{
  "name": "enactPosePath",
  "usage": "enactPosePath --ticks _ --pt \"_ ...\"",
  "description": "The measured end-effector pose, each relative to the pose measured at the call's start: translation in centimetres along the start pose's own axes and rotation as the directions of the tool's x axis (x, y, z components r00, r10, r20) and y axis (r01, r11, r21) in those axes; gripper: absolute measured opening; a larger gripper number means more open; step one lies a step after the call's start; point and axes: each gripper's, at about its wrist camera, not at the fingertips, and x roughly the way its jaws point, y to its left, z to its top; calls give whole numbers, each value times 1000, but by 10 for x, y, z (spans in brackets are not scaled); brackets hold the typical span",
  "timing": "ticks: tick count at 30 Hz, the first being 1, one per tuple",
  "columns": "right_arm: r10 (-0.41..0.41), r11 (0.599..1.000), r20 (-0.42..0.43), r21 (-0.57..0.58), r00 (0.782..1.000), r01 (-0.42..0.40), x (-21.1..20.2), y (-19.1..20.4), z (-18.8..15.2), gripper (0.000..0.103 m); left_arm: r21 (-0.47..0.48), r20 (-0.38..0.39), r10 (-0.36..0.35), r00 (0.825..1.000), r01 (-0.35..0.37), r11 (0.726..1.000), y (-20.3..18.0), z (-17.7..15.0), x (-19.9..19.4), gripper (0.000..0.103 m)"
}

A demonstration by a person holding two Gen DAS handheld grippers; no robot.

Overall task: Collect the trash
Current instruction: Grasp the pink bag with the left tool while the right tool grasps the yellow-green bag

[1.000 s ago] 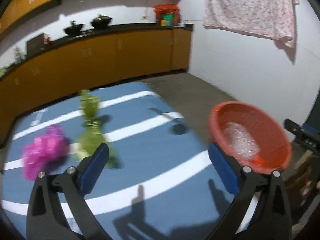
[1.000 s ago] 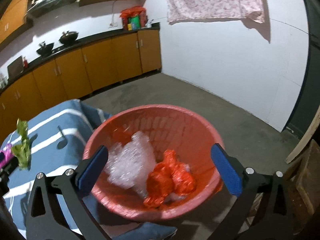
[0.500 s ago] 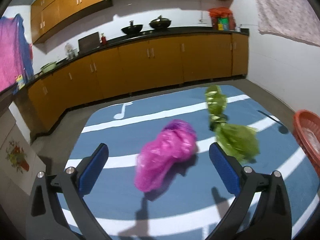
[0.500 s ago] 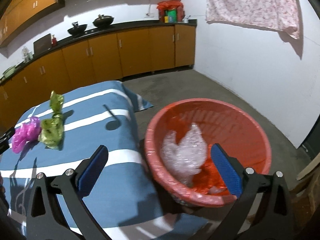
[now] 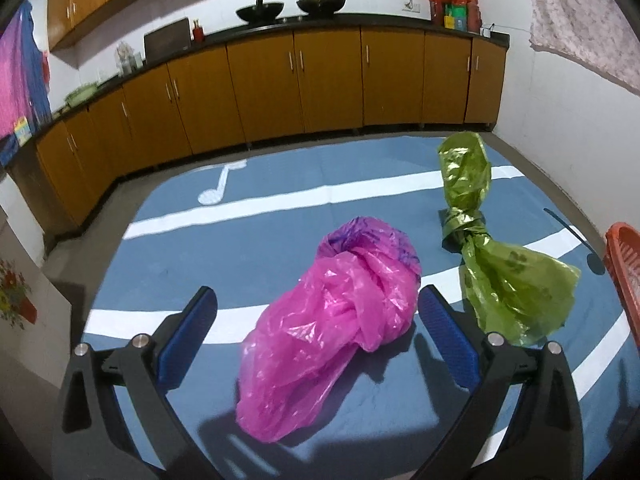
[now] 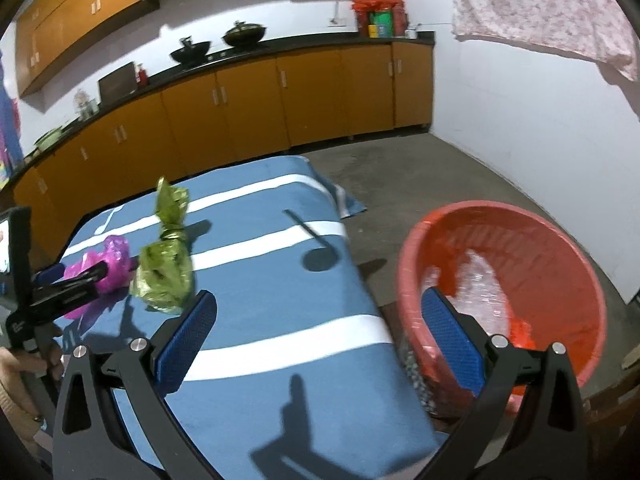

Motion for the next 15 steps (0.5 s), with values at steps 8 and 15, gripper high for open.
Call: enactPosePath --ticks 8,15 --pt "14 999 -33 -48 999 -15 12 21 -8 101 -5 -54 -40 998 40 999 -3 7 27 98" --pt "13 999 -43 -47 999 -15 16 24 -6 101 -27 -115 -78 990 75 997 0 16 52 68"
